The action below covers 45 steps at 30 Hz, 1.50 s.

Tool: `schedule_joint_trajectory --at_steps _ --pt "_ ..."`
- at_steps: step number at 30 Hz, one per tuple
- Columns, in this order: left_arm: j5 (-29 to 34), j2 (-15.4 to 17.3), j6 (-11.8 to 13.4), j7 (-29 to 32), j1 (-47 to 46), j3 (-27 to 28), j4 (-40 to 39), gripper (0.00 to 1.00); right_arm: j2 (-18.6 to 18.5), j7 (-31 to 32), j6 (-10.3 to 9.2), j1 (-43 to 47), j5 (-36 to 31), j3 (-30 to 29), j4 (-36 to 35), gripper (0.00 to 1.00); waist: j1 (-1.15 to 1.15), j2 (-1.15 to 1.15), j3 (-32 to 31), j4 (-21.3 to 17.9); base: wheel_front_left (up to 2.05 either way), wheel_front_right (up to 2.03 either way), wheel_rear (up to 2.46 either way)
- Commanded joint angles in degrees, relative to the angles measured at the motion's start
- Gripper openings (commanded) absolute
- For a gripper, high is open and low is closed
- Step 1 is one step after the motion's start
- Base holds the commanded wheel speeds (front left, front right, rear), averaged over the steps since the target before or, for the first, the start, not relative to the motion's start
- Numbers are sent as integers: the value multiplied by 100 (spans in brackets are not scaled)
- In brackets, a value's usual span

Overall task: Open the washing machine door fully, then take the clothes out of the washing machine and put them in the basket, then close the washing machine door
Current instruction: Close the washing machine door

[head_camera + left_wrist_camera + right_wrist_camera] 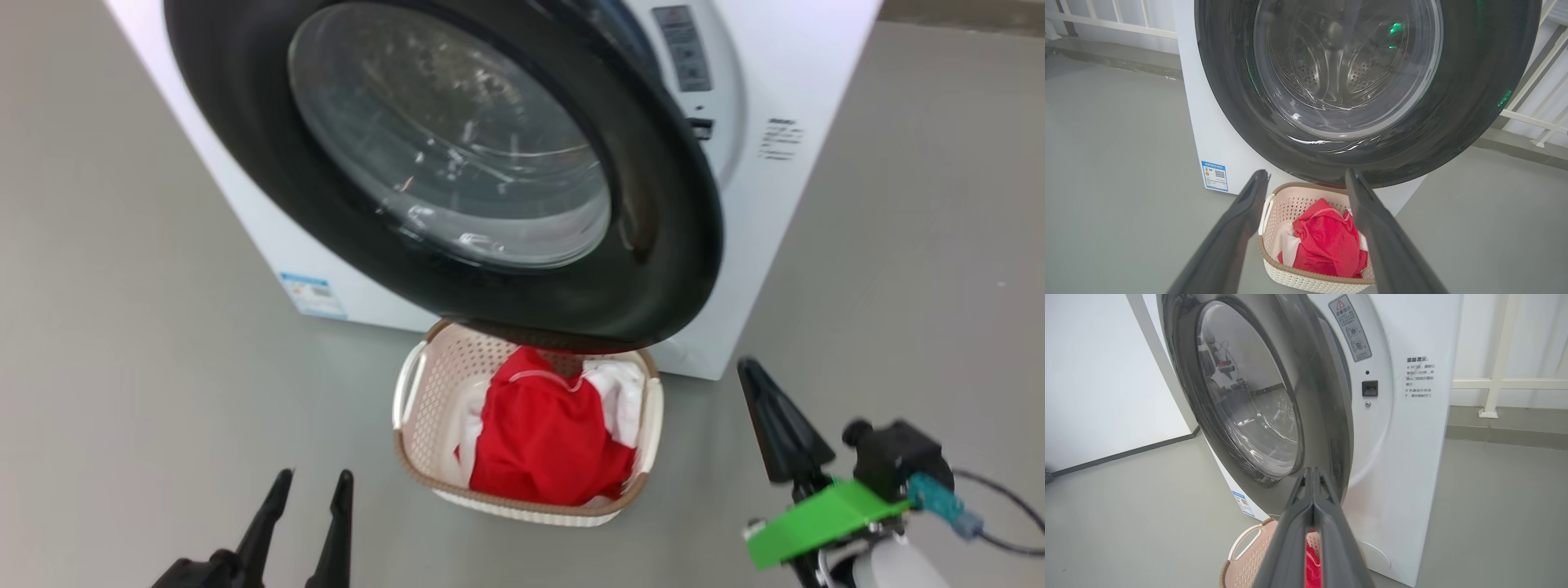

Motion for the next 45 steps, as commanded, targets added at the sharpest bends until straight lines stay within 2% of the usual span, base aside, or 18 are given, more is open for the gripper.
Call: schedule_joint_trajectory --at_steps 1,16,34,45 --pt "-35 19 -31 -70 -215 153 -128 100 -13 -37 42 -251 83 137 -111 0 0 0 177 191 0 0 0" --pt "-172 -66 -31 -70 -663 -159 -98 100 -24 -37 42 -1403 90 9 179 0 0 0 886 597 0 0 0" --pt "-505 -90 -31 -70 -1359 -616 -164 100 -217 -37 42 -2485 -50 -631 282 0 0 0 1893 878 0 0 0" --pt "-620 -91 -31 -70 -1494 -750 -155 100 -220 -37 42 -3036 -108 -1030 318 0 0 0 2100 1018 0 0 0"
